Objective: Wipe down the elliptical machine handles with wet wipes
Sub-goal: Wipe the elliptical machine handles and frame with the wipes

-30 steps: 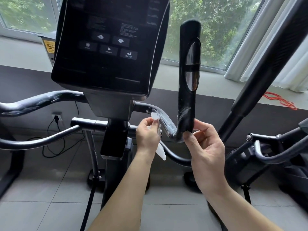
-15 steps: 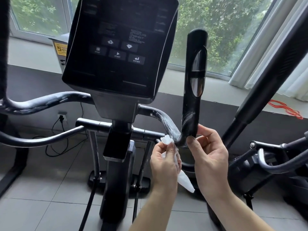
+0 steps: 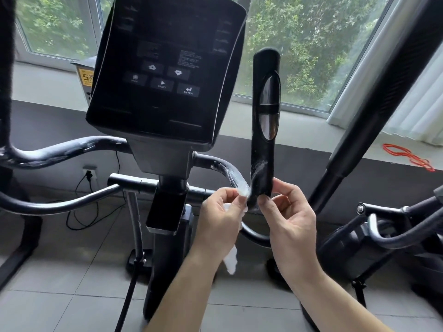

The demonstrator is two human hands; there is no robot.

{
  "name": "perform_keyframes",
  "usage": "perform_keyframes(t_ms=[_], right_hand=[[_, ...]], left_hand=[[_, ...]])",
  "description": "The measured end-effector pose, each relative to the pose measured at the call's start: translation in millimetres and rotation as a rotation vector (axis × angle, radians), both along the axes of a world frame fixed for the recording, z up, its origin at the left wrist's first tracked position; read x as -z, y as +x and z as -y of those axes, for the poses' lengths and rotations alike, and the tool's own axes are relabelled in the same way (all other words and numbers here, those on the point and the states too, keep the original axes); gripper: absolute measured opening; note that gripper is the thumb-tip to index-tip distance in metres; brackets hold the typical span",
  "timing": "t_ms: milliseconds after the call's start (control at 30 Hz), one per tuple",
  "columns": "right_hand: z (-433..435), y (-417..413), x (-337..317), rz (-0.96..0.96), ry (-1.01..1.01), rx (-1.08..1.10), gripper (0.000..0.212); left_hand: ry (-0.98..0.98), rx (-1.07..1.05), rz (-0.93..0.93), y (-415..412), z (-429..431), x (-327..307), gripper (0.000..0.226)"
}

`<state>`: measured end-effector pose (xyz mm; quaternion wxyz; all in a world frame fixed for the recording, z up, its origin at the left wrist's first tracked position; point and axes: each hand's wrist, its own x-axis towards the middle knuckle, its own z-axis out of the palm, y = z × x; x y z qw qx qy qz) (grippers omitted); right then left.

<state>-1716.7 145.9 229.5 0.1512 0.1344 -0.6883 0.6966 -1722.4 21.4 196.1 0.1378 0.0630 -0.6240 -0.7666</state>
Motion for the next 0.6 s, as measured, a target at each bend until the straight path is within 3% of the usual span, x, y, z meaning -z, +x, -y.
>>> perform_keyframes(t_ms=[133,333,433,600], right_hand=[[-0.8,3.0,-3.7,0.010,0.008,-0.011,0.024],[-6.0,3.3,-4.4,0.035,0.040,-0.034,0.024],[-8.6,2.5,-3.6,0.047,0.027,-0.063,0.024],[-17.2,-3.2,-2.4,0.077,0.042,-0.134,0.027]], left_hand=[[0.059,0.232,0.069,-12.4,14.7,-43.5,0.019],[0.144,0.274,-0.047,-30.2,29.0,-73.9,0.021],[0.060,0.281,-0.101,-22.6,27.8,-65.4,0.027],[-0.148,0.252,-0.002,7.5,25.7,-37.6,0.042]])
